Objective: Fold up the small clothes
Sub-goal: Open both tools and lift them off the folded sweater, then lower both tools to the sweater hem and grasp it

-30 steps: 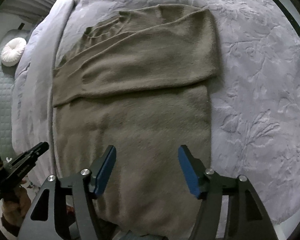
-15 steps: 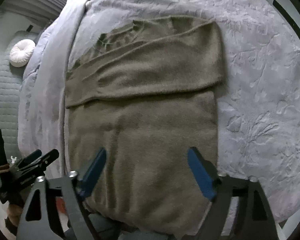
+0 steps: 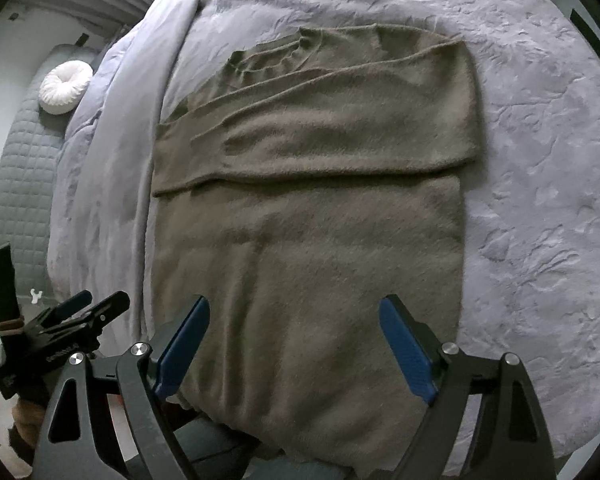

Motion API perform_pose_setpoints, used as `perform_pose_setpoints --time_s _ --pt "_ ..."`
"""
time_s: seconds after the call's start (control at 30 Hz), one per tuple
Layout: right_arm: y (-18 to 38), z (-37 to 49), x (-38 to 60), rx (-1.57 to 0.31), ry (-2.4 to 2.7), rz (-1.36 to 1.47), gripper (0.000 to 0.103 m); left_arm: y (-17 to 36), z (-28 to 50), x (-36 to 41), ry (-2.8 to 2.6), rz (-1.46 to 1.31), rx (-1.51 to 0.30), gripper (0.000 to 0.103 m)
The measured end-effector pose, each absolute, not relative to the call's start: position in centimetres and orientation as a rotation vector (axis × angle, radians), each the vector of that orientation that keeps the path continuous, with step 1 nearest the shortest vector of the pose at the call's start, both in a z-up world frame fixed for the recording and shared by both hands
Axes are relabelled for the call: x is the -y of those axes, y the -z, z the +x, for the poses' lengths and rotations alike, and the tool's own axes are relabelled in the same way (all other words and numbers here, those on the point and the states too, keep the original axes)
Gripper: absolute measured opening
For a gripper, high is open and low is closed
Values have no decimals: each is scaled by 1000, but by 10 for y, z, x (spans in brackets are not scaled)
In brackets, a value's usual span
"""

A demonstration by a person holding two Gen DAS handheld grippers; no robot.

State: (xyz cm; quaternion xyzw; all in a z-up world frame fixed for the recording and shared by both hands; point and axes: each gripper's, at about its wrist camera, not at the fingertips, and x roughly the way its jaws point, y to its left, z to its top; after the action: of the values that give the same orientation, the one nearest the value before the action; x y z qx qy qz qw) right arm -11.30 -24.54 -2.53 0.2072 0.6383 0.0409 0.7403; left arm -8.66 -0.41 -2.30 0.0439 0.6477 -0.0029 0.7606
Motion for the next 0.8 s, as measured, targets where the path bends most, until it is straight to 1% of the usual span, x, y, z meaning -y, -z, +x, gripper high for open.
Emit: perform_pose_setpoints --time_s 0.27,0.43,0.6,0.8 --pt "26 -118 251 -1415 -67 501 89 25 -91 0 11 91 -1417 102" --pt "36 -130 251 -1448 -24 542 89 27 -96 -4 16 103 -1413 102" --pt "54 -152 244 -1493 20 544 89 42 -107 -21 31 107 -1431 102" --pt "87 -195 250 -1534 74 651 89 75 -130 -57 98 48 -1520 102"
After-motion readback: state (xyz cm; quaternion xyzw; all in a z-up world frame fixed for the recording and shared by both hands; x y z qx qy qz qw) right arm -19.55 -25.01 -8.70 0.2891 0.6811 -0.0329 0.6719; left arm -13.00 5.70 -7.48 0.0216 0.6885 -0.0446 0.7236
